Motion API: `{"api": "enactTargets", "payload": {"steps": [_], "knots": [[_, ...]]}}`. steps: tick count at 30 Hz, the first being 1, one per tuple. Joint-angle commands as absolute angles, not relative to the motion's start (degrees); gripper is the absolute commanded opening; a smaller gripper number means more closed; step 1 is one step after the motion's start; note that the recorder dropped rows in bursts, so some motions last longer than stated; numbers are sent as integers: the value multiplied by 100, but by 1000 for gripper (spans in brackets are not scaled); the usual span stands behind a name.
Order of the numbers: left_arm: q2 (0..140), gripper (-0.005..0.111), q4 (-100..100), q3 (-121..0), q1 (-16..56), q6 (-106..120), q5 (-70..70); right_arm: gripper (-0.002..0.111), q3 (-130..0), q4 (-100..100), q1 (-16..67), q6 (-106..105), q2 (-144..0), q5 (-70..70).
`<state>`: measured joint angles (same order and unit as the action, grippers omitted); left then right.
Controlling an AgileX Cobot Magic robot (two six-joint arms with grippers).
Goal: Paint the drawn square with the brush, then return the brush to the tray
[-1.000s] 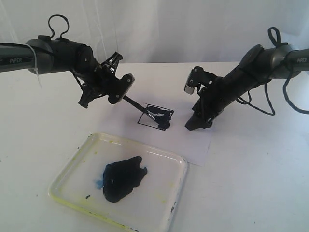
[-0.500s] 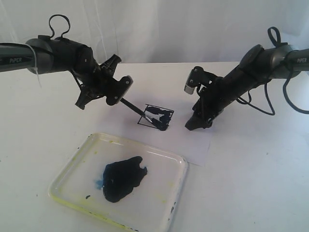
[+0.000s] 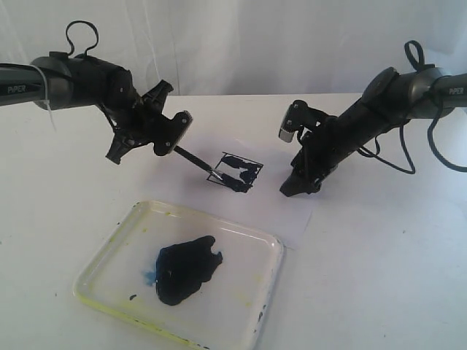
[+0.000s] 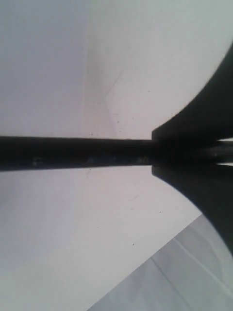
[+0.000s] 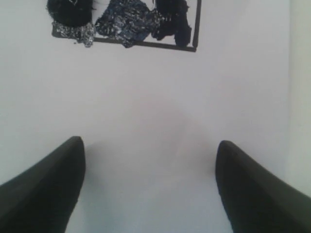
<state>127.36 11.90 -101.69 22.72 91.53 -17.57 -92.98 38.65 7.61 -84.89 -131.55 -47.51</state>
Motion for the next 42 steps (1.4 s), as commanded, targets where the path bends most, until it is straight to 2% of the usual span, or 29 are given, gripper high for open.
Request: {"api": "enactTargets", "payload": {"steps": [1, 42], "knots": [[12661, 0, 1252, -10135, 2251, 9103, -1794, 70, -9194, 3453, 762, -8357, -13392, -4750], [12671, 0, 1124, -10135, 2095, 8713, -1794, 70, -9194, 3367, 762, -8357, -13392, -4728]]}}
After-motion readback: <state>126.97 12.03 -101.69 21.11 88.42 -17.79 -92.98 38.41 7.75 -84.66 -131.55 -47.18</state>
